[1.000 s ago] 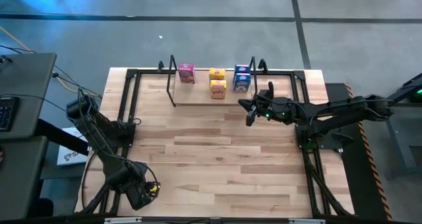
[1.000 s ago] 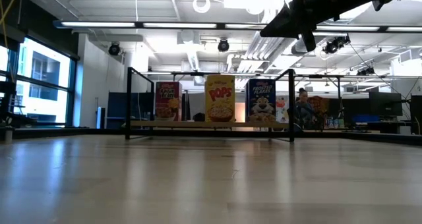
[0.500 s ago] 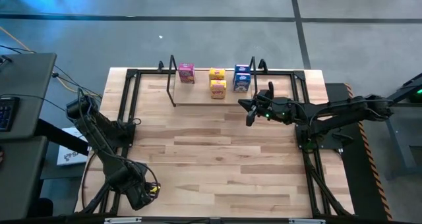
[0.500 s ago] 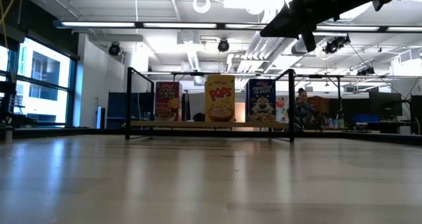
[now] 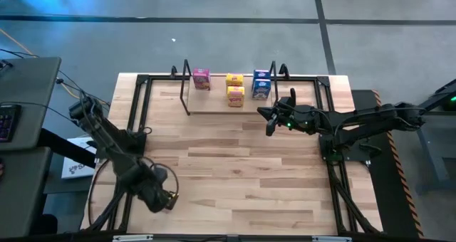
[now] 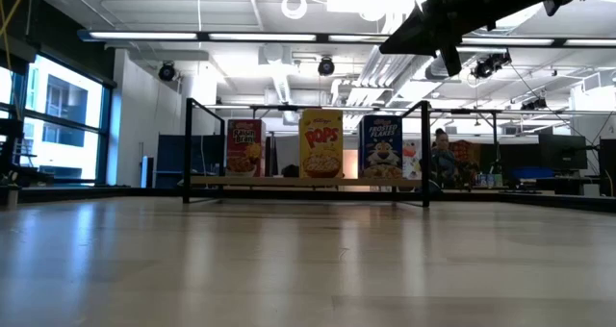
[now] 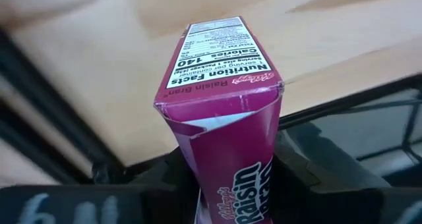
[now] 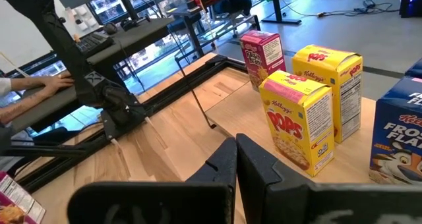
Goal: Stack cereal on shelf
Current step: Put the violet cereal box aligned with the other violet cereal box on the shelf
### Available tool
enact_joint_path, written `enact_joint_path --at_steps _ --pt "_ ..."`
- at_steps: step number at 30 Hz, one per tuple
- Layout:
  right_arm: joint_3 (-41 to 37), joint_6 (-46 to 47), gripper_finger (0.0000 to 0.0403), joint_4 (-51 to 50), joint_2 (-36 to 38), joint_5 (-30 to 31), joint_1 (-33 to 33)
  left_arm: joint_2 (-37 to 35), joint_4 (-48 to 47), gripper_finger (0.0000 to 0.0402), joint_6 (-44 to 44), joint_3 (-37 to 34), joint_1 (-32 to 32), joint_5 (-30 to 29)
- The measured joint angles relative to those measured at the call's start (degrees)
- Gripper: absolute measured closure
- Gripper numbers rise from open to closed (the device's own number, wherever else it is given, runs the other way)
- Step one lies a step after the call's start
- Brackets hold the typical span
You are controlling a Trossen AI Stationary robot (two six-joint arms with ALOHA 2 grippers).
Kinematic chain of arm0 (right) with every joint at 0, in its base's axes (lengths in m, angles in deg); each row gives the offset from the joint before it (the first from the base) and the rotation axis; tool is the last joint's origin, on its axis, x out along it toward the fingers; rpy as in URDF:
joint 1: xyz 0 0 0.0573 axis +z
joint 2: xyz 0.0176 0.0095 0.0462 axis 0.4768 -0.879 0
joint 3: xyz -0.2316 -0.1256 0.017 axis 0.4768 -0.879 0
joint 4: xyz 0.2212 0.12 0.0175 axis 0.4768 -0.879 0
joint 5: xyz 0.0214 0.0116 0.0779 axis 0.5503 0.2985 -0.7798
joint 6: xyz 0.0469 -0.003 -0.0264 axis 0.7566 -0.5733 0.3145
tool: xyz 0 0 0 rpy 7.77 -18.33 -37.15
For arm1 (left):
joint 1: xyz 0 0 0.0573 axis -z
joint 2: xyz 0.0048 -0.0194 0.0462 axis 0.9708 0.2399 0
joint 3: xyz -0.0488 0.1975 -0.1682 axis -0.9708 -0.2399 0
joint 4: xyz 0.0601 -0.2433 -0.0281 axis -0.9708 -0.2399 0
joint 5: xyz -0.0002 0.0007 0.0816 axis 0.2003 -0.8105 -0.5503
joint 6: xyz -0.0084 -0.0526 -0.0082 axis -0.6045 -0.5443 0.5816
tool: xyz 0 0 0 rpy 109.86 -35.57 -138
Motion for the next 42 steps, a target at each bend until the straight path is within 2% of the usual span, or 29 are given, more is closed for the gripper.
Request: enact_joint_path --at_steps 7,12,20,25,31,35,39,42 --pt "0.0 0.0 0.0402 0.2 0.0 0.0 0.0 -3.8 -0.1 0.0282 16.9 0.0 -8.6 -3.0" --pt "0.0 -0.8 0.0402 5.6 0.1 -0.1 0.0 -6.1 -0.1 0.0282 30.0 0.0 -16.3 -4.4" --pt "0.1 -10.3 0.0402 14.9 4.4 -1.1 0.0 -8.8 0.4 0.0282 49.6 0.0 -31.0 -4.8" --pt "0.1 -15.7 0.0402 18.5 7.6 -1.1 0.0 -9.6 4.0 0.0282 62.0 0.0 -41.1 -4.8" --pt "0.1 -18.5 0.0402 19.7 9.2 -0.7 0.0 -9.8 15.0 0.0282 81.0 0.0 -53.3 0.4" --pt "0.1 -18.6 0.0402 19.6 8.9 3.6 0.0 -9.8 20.9 0.0282 88.7 0.2 -60.7 5.6" --pt "0.1 -18.6 0.0402 19.6 9.0 9.0 0.0 -8.8 19.9 0.0282 96.6 3.7 -66.9 9.1" --pt "0.1 -20.1 0.0402 19.9 9.0 11.3 0.0 -7.2 12.4 0.0282 102.8 8.6 -70.7 9.1"
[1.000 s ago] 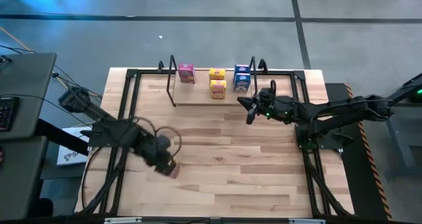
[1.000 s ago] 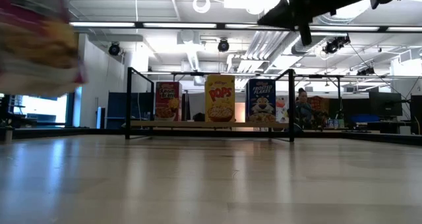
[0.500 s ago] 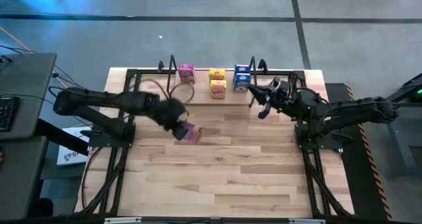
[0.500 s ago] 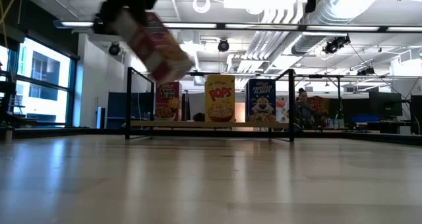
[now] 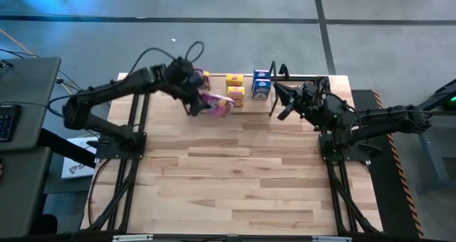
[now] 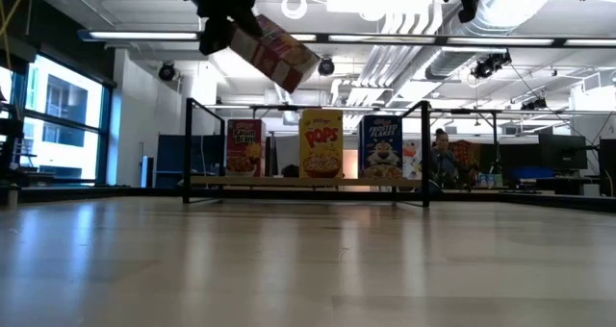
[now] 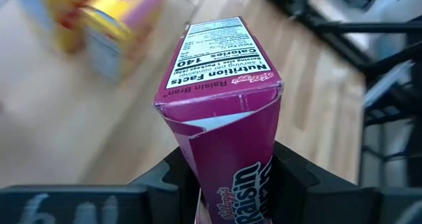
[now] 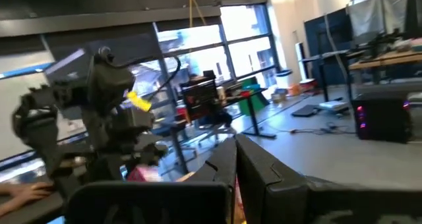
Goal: Stack cereal on shelf
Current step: Put the violet cereal box aligned with the other violet cereal box on the shelf
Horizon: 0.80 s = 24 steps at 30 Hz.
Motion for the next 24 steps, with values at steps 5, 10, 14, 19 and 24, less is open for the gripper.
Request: enact_joint_path --at_steps 5,10,14,19,24 --pt "0.0 -1.4 0.0402 0.7 0.0 1.6 0.0 5.0 -14.7 0.0282 9.7 11.5 -4.3 -4.7" --pt "0.0 -1.4 0.0402 0.4 0.0 1.7 0.0 12.0 -27.0 0.0282 16.9 19.6 -5.8 -15.0" --pt "0.0 -2.3 0.0402 0.4 0.0 1.6 0.0 16.4 -30.4 0.0282 19.8 21.0 -5.9 -16.4" --pt "0.0 -2.9 0.0402 0.4 0.0 1.6 0.0 21.0 -30.1 0.0282 21.7 21.0 -5.8 -20.0" --pt "0.0 -2.9 0.0402 -0.1 0.0 1.5 0.0 24.7 -30.9 0.0282 23.6 21.0 -5.9 -27.0"
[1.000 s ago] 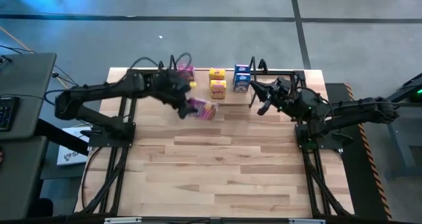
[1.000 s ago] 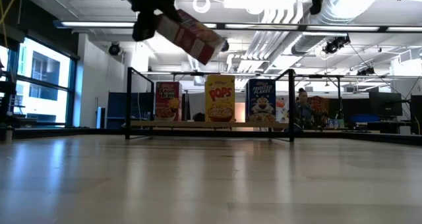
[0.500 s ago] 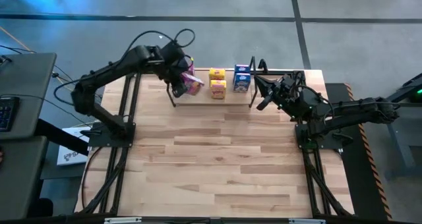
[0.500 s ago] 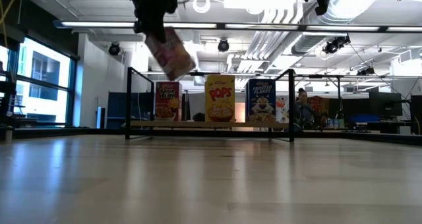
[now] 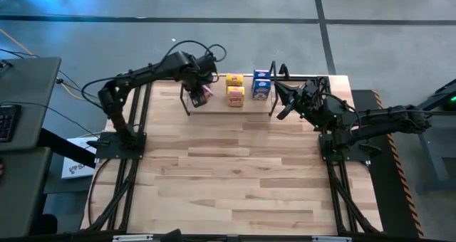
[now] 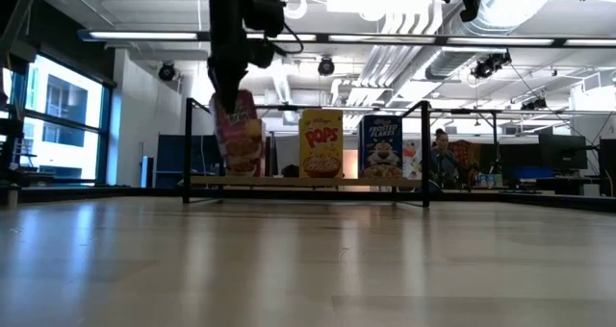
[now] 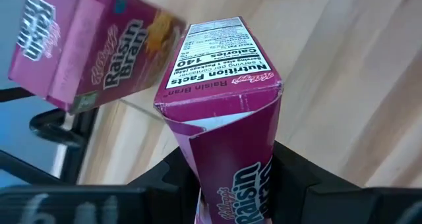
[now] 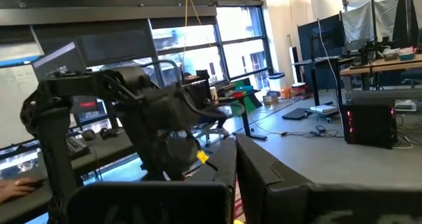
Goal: Stack cereal on shelf
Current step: Put the violet cereal box aligned with the other violet cereal box on the shelf
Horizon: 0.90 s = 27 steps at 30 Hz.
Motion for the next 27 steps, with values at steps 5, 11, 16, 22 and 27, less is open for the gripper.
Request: enact_joint_path --at_steps 5,11,16,22,27 --pt "0.0 0.0 0.0402 0.0 0.0 -0.1 0.0 2.4 -1.3 0.0282 2.8 0.0 0.0 -0.7" --pt "0.0 0.0 0.0402 -0.4 0.0 -0.1 0.0 3.4 -0.9 0.0282 4.7 0.0 0.0 -0.5" --pt "0.0 0.0 0.0402 -0.8 0.0 -0.2 0.0 3.4 -0.9 0.0281 8.5 0.0 0.0 -0.9" --pt "0.0 0.0 0.0402 -0.9 0.0 -0.2 0.0 3.4 0.9 0.0266 10.6 0.0 0.0 -1.0" --pt "0.0 1.2 0.0402 -0.9 0.0 -0.2 0.0 3.4 1.5 0.0249 10.7 0.0 0.0 -1.0"
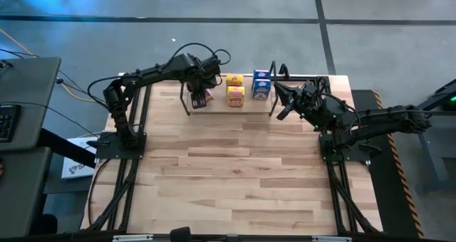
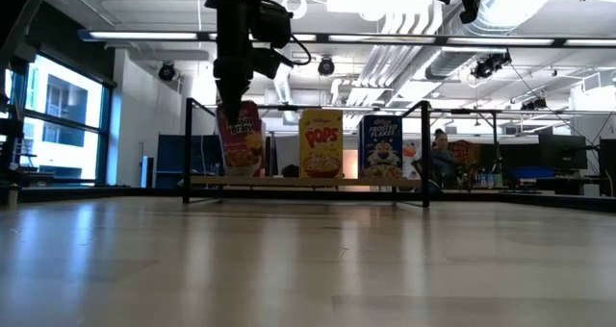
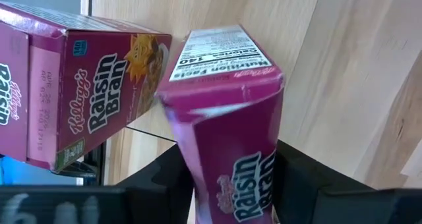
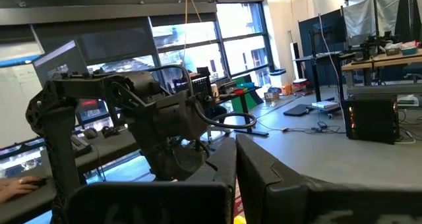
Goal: Stack cereal on shelf
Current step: Put the violet cereal box aligned with the other violet cereal box on the shelf, then return to Home Position
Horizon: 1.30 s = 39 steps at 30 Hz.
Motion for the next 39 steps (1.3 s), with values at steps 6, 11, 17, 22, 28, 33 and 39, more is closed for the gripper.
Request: enact_joint_path --at_steps 6,11,17,22,28,33,39 --pt "0.0 0.9 0.0402 0.0 0.0 -0.3 0.0 0.0 0.0 0.0222 0.8 0.0 0.0 0.0" --pt "0.0 1.0 0.0402 0.0 0.0 -0.8 0.0 0.0 0.2 0.0193 0.9 0.0 0.0 -0.4" --pt "0.0 1.0 0.0402 0.0 0.0 -0.8 0.0 -0.2 0.2 0.0169 0.9 0.1 0.0 -2.8" --pt "0.0 0.9 0.0402 0.0 0.0 -0.8 0.0 -0.3 -0.6 0.0168 0.5 3.3 0.0 -3.0" --pt "0.0 0.8 0.0402 0.0 0.0 -0.8 0.0 -0.3 -0.9 0.0169 0.3 9.3 0.0 -3.0" --pt "0.0 0.8 0.0402 0.0 0.0 -0.9 0.0 -0.6 -1.0 0.0169 -3.1 15.9 0.0 -2.9" --pt "0.0 0.8 0.0402 -0.6 0.0 -0.9 0.0 -4.5 1.7 0.0169 -8.5 19.2 0.0 -0.3"
